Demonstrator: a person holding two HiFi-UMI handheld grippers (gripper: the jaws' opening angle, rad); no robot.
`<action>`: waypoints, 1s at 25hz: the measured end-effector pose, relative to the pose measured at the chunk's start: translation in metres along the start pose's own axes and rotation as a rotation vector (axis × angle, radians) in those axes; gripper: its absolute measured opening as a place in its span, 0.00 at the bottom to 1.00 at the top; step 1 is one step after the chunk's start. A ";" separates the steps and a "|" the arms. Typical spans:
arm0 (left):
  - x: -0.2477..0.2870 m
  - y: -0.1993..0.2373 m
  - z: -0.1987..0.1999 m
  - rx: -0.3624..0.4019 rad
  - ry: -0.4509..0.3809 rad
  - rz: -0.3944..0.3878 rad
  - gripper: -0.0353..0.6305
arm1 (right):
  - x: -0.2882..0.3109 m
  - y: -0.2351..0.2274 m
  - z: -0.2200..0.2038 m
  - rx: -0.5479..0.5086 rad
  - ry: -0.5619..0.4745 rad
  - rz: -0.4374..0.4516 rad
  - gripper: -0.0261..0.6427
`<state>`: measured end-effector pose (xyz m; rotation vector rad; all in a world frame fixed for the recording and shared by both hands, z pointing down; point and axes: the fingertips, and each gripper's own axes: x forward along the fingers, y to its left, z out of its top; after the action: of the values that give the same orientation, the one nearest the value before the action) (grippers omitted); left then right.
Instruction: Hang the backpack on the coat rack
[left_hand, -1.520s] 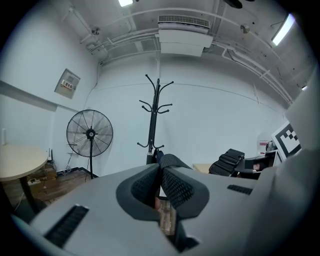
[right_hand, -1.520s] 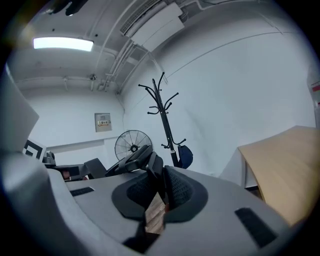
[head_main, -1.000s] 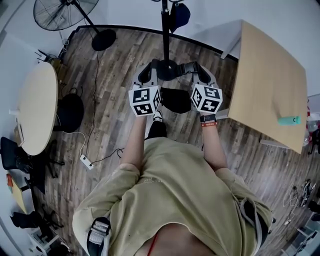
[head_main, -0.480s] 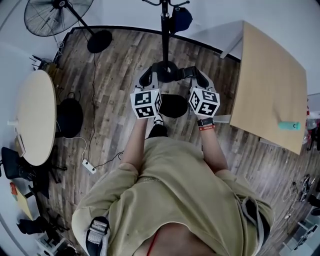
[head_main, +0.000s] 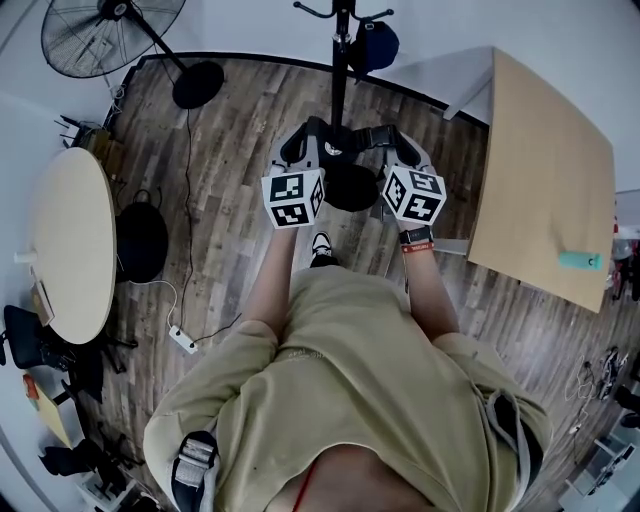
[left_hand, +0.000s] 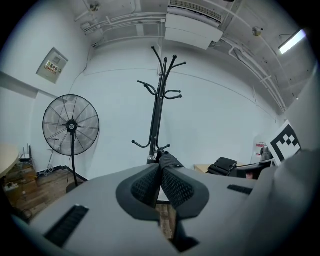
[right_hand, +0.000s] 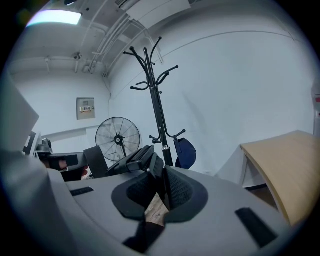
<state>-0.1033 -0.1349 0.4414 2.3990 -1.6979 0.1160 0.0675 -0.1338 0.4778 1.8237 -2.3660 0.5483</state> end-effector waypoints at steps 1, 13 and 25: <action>0.004 0.005 0.003 0.006 -0.005 -0.006 0.09 | 0.007 0.002 0.003 0.002 -0.003 -0.002 0.11; 0.062 0.052 0.027 0.013 -0.036 -0.068 0.09 | 0.078 0.009 0.028 0.055 -0.050 -0.044 0.11; 0.124 0.066 0.068 0.033 -0.049 -0.063 0.09 | 0.133 -0.003 0.079 0.132 -0.073 0.030 0.11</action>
<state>-0.1270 -0.2851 0.4049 2.4959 -1.6517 0.0768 0.0447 -0.2836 0.4450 1.8955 -2.4631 0.6670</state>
